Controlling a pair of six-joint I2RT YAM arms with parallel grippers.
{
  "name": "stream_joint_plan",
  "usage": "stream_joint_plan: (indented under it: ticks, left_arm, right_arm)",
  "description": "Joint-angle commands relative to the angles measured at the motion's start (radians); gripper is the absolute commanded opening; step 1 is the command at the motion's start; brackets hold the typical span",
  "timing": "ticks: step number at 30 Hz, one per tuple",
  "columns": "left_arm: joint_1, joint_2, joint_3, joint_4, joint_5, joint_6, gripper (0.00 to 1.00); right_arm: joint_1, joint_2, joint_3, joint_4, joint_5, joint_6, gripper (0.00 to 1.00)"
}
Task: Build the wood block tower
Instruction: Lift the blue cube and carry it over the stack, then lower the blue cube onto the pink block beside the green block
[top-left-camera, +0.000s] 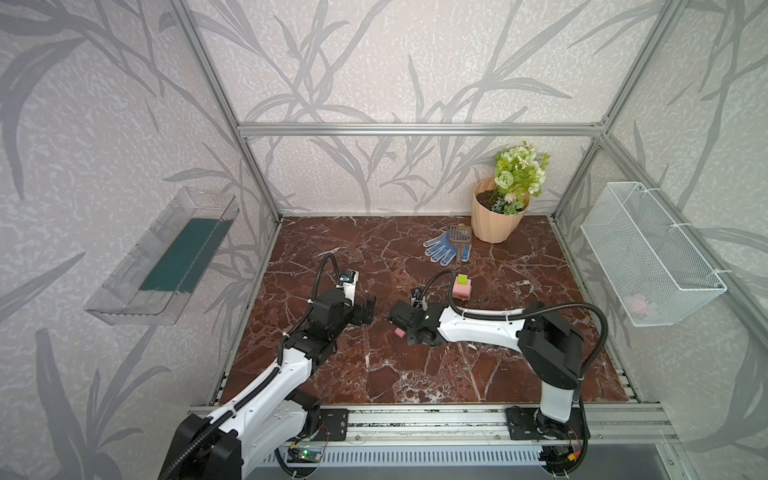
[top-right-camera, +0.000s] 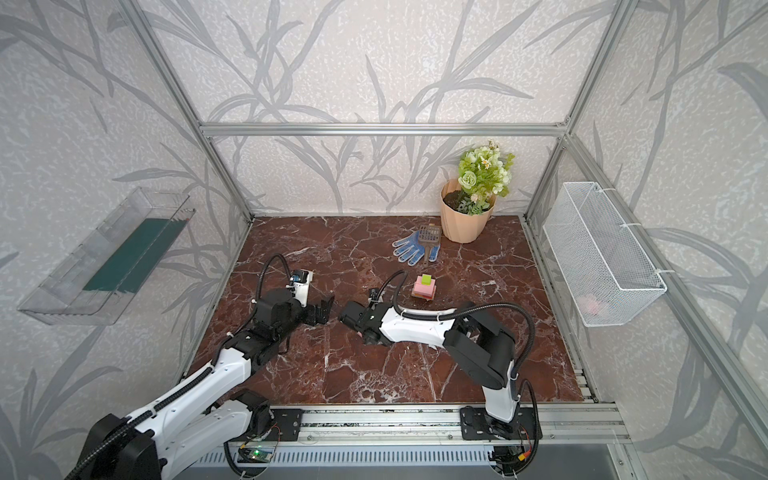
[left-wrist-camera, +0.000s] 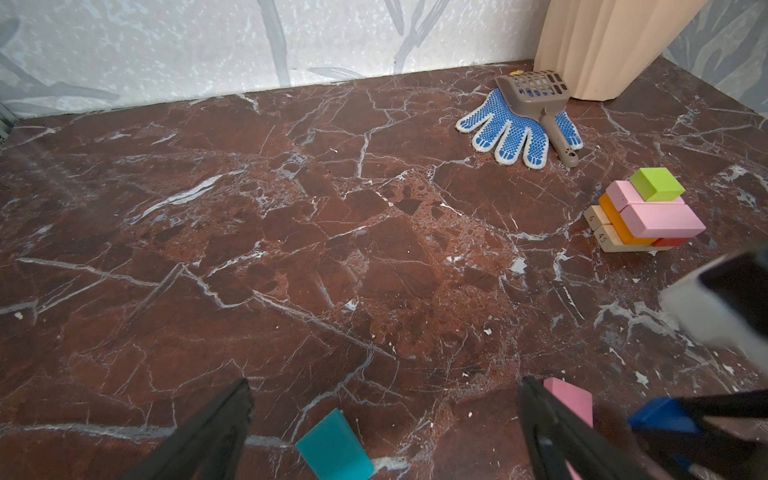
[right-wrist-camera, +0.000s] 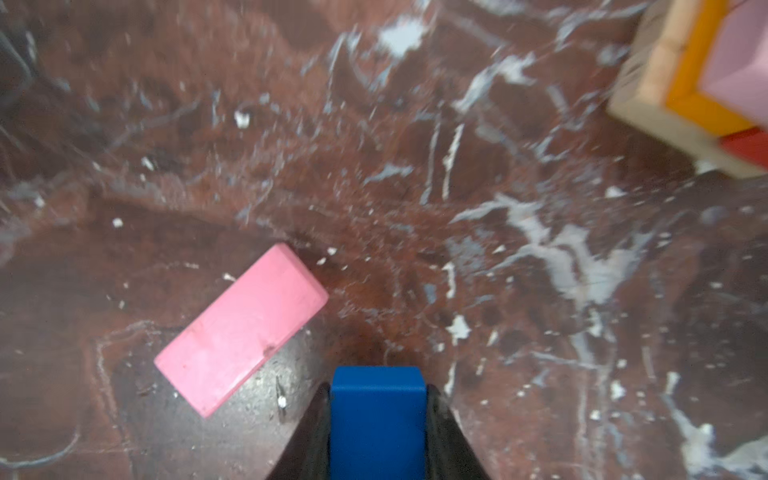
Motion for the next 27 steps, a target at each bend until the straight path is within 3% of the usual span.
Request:
stream_joint_plan:
  ticks: [1,4,10,27]
  left_arm:
    - [0.004,-0.006,0.002,0.008,0.009,0.016,0.99]
    - [0.004,-0.006,0.002,0.006,0.014,0.019,0.99]
    - [0.005,-0.005,0.003,0.006,0.007,0.016,0.99]
    - [0.004,0.003,0.007,0.008,0.048,0.031,0.99]
  right_arm:
    - [-0.056,-0.129,-0.030,-0.045,0.100,0.003,0.16]
    - [-0.094,-0.197,-0.064,-0.044,0.162,0.012,0.14]
    - [-0.202,-0.257,-0.083,-0.068,0.142,0.014,0.09]
    - [-0.359,-0.237,-0.077,-0.047,0.092,-0.051,0.08]
